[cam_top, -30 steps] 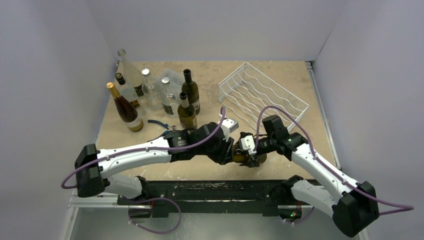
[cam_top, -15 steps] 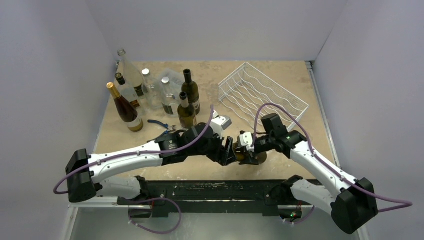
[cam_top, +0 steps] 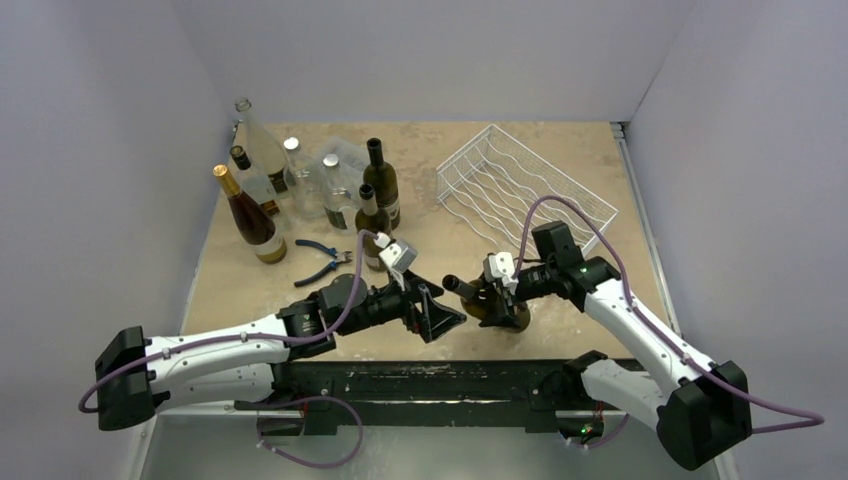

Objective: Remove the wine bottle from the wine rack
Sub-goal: Pick up the wine bottle from the wine rack.

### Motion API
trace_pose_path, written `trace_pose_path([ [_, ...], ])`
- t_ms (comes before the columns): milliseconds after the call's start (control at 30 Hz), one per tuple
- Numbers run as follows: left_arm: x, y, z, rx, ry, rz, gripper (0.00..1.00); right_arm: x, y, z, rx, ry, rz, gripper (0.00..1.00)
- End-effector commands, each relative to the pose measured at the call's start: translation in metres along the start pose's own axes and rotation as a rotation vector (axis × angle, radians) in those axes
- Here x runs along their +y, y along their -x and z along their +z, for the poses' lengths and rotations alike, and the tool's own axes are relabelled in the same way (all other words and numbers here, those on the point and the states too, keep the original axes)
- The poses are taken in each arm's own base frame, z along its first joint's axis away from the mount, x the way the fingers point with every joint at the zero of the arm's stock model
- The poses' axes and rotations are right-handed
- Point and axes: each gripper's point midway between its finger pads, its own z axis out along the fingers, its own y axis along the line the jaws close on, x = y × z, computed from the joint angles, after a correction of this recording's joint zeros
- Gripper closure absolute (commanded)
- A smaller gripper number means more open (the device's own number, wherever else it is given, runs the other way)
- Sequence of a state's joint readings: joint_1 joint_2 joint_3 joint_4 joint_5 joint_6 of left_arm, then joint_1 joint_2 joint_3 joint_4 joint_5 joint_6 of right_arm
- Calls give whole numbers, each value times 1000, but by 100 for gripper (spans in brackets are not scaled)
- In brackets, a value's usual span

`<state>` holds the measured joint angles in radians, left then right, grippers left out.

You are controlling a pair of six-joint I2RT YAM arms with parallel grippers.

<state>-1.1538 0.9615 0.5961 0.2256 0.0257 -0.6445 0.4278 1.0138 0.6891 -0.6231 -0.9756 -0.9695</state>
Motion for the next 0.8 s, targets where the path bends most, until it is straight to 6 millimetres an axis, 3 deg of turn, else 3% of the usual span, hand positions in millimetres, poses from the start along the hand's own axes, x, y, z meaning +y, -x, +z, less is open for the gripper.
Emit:
trace_pose_path([
  [0, -14, 46, -6, -291, -101, 45, 0, -7, 45, -10, -136, 1, -54, 100],
  [267, -35, 61, 14, -452, -239, 181, 0, -7, 49, -12, -167, 11, -23, 100],
  [367, -41, 62, 26, -492, -264, 222, 5, -7, 51, -13, -175, 11, -20, 100],
  [433, -42, 63, 32, -500, -267, 216, 11, -7, 51, -13, -178, 11, -18, 100],
  [633, -29, 61, 42, -508, -213, 179, 46, -7, 52, -14, -180, 9, -16, 100],
  [767, -25, 61, 43, -517, -182, 186, 55, -8, 51, -14, -174, 6, -12, 100],
])
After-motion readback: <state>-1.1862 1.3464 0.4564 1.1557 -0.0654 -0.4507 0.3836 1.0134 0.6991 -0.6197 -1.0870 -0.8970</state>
